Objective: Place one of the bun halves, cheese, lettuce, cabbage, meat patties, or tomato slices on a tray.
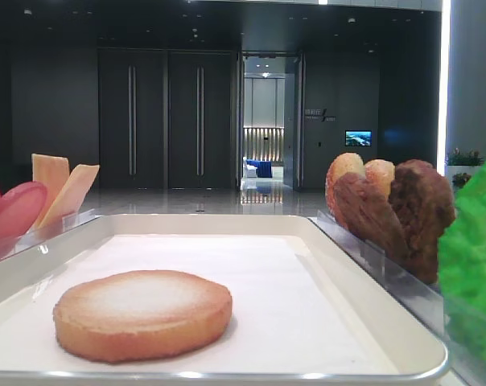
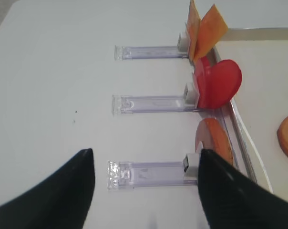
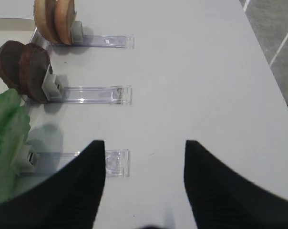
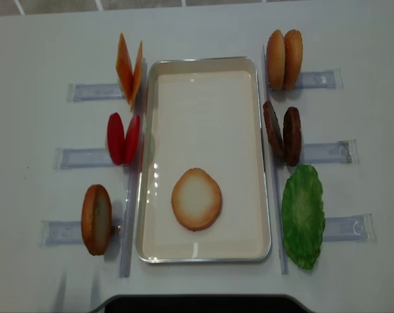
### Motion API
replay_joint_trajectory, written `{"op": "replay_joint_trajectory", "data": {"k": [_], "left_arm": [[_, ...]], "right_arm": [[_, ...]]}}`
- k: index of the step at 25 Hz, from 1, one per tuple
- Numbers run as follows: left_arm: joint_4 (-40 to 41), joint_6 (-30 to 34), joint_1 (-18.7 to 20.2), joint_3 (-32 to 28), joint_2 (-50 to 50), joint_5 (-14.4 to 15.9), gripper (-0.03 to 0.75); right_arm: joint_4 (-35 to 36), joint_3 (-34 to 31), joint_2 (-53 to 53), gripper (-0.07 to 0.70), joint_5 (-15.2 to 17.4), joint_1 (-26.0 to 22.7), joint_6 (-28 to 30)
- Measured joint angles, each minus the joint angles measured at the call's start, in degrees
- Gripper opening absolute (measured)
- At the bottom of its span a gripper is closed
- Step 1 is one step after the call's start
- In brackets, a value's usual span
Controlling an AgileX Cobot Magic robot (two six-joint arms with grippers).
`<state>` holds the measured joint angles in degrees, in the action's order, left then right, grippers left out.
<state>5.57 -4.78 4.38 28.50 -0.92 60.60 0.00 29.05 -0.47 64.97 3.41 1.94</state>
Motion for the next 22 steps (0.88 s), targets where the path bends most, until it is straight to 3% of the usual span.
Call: {"op": "replay_joint_trajectory", "data": {"k": [6,15,22], "left_arm": [[-0.31,0.34,0.00,0.00,1.79,0.31,0.501],[-1.23,0.92,0.00,-0.99,1.79,2.02,0.337],[-1.31,0.92,0.00,-1.18,1.79,2.88,0.308]], "right_arm": [[0.00,0.00,0.00,0.360,0.00,0.00,0.00],[0.00,0.00,0.00,0.360,0.00,0.00,0.00],[0.00,0.00,0.00,0.360,0.00,0.00,0.00]]}}
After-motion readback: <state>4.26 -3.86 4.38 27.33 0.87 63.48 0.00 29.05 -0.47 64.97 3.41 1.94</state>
